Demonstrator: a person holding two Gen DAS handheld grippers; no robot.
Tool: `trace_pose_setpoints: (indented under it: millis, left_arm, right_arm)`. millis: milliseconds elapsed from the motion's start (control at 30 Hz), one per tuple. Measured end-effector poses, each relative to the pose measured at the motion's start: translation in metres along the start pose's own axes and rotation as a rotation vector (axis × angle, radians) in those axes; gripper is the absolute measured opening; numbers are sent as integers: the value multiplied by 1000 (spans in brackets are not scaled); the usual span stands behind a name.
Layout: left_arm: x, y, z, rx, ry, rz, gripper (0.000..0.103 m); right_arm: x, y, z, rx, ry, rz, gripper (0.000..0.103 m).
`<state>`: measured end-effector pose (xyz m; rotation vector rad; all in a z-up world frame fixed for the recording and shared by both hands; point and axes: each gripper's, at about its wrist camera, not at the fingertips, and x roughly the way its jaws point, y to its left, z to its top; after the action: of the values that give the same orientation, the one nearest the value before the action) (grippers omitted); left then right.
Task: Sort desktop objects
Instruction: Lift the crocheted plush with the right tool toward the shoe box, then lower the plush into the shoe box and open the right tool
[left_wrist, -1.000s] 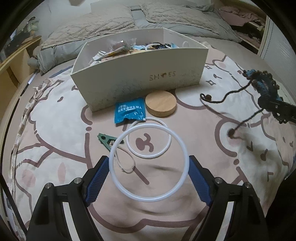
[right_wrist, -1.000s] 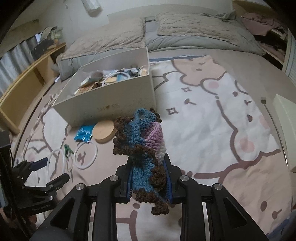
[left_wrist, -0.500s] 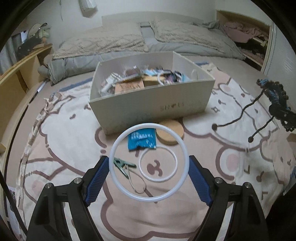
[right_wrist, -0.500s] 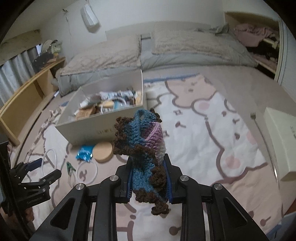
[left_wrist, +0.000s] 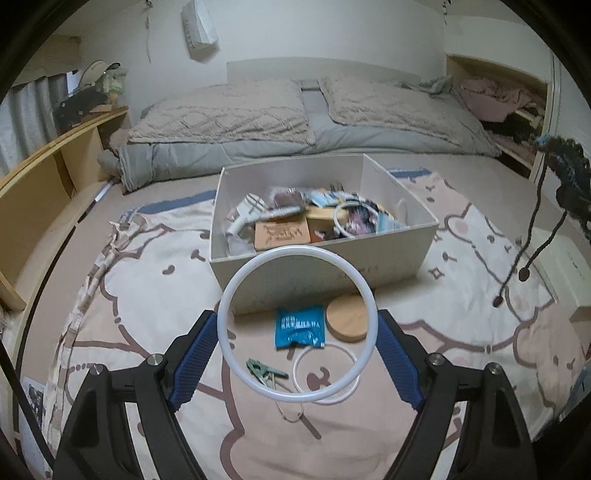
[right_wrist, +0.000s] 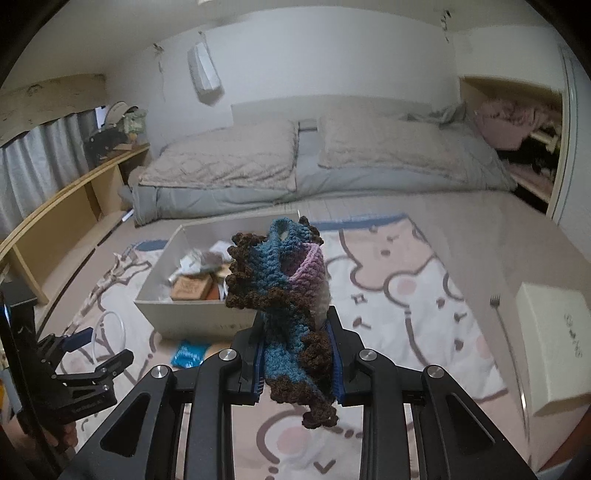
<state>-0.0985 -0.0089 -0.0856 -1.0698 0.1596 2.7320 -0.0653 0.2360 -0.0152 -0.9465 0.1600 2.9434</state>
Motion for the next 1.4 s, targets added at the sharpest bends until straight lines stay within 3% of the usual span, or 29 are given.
trace_pose_setpoints:
  millis: [467, 800, 1100, 1400]
  left_arm:
    - [-9, 14, 16, -61, -42, 33, 84]
    - [-2, 18, 24, -89, -48, 41, 84]
    - [9, 22, 35, -103, -52, 70, 84]
    - [17, 34, 67, -118, -76, 61, 85]
  right_arm:
    - [-8, 40, 85, -90, -128, 58, 28]
    - [3, 65, 127, -114, -196, 120, 28]
    - [37, 73, 146, -159, -190, 123, 28]
    - [88, 57, 143, -166, -111, 77, 28]
